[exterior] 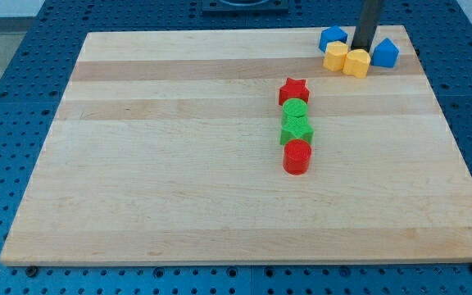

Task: Push blue triangle a bit down

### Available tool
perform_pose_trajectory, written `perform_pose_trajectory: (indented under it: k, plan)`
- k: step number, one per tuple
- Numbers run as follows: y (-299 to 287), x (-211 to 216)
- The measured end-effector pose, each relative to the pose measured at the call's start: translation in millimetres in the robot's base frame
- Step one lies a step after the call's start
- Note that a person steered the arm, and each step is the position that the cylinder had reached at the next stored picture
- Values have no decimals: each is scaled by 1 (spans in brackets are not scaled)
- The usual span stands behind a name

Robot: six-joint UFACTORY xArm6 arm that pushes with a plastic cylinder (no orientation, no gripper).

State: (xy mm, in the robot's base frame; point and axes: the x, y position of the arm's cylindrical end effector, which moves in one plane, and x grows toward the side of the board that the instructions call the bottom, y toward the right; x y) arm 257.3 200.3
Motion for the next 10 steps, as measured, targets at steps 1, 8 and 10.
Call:
perform_pose_trajectory:
  k: [1, 8, 10]
  plan:
    - [3, -5]
    - [43, 4]
    - [32, 30]
